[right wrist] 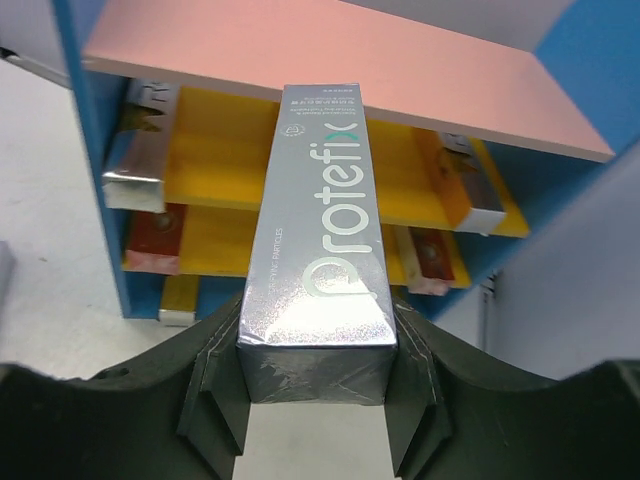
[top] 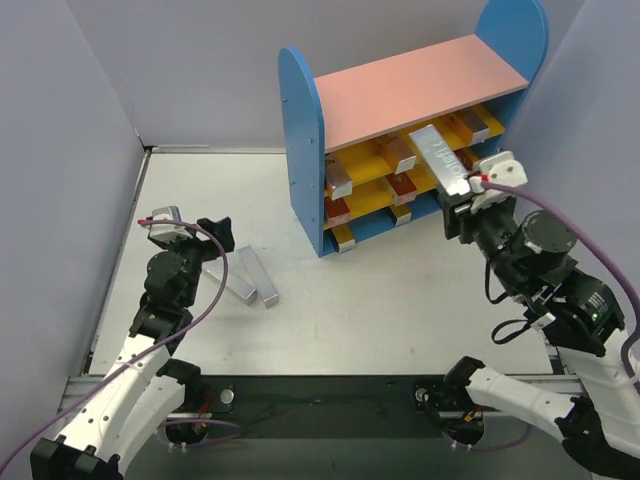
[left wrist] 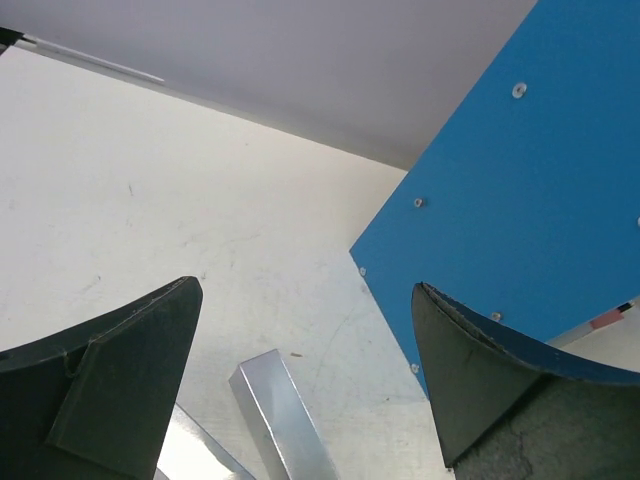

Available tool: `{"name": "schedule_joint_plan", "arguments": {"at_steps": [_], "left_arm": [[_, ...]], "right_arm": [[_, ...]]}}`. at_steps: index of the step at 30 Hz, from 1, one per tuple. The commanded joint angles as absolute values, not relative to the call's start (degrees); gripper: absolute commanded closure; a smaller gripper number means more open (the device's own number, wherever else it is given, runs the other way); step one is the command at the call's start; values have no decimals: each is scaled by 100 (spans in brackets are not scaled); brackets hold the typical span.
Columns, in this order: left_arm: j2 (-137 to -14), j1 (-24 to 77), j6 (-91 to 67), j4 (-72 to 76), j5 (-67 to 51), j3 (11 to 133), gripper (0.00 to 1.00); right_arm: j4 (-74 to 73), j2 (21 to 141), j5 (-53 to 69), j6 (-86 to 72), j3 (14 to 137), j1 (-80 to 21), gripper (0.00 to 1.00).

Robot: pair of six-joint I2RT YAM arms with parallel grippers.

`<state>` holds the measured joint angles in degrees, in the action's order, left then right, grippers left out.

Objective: Place and organize the toothpastes onto the shelf
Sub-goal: Place the toothpaste on the shelf.

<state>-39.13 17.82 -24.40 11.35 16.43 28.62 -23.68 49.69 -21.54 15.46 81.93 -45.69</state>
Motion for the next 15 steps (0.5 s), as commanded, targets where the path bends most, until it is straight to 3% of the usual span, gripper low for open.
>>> {"name": "schedule_joint_plan", "arguments": {"at_steps": [1,10,15], "left_arm": [[-4060,1731,-1733,1977,1214,2690,3],[-4579,1705,-1135,2548,844,2391,3],[-4623,1740,-1063,2821,958,2119,3]], "right_arm": [[-2495,5430,-1364,1591,9051,-3220,94],[-2531,6984,1489,678,10572,-514,94],[-2321,7900,2486,256,11337,253,94]]}}
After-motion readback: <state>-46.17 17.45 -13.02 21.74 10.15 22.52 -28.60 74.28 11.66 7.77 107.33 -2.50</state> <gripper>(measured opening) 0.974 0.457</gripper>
